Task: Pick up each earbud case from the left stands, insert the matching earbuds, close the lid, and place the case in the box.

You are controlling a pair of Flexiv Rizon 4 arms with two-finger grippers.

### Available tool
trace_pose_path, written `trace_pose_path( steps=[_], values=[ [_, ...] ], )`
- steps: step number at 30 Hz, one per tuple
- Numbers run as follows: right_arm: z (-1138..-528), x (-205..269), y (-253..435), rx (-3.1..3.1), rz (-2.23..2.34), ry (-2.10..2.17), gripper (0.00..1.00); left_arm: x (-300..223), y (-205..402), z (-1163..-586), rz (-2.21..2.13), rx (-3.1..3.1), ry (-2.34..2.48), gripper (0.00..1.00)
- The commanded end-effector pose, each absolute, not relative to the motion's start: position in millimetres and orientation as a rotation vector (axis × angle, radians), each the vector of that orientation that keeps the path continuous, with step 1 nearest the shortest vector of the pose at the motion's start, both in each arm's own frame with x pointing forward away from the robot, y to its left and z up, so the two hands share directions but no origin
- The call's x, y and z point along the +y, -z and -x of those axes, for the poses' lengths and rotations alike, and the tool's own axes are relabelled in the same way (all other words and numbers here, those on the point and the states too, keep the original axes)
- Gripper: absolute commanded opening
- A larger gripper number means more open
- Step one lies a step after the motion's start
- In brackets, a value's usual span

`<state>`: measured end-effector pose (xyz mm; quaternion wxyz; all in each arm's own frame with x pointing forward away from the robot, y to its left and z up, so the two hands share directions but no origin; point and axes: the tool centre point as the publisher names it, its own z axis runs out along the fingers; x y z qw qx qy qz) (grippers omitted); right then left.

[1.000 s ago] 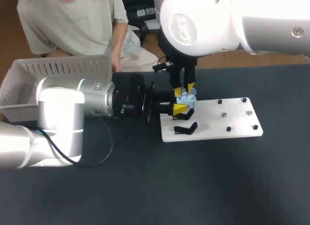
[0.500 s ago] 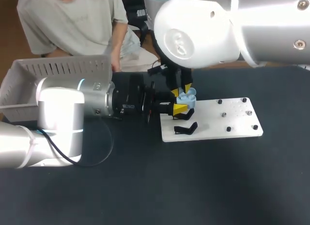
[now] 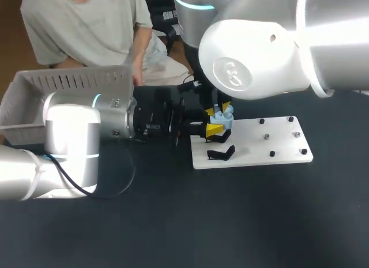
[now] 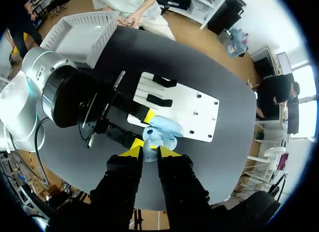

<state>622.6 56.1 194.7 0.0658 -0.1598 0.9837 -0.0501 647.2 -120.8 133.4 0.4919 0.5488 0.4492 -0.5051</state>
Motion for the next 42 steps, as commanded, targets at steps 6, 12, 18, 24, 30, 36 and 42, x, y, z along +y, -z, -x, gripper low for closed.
trace_pose_path(
  steps=[6,12,18,24,30,36,42],
  values=[
    [-618.2,53.1,-192.1,2.908,0.476,0.131,0.0,-121.0,-133.4,-647.6,-1.332,1.091,1.226,0.0],
    [-619.0,54.2,-189.7,2.904,0.482,0.134,0.0,-121.0,-133.4,-647.6,-1.332,1.091,1.226,0.0],
    [-620.2,54.6,-187.1,2.899,0.481,0.14,0.0,-121.0,-133.4,-647.6,-1.332,1.091,1.226,0.0],
    [-621.4,54.6,-185.8,2.9,0.477,0.156,0.0,-121.0,-133.4,-647.6,-1.332,1.091,1.226,0.0],
    [-622.9,54.5,-184.5,2.898,0.474,0.166,0.0,-121.0,-133.4,-647.6,-1.332,1.091,1.226,0.0],
    [-624.8,53.7,-184.4,2.894,0.468,0.169,0.0,-121.0,-133.4,-647.6,-1.332,1.091,1.226,0.0],
    [-626.3,53.7,-184.2,2.894,0.465,0.167,0.0,-121.0,-133.4,-647.6,-1.332,1.091,1.226,0.0]
  ],
)
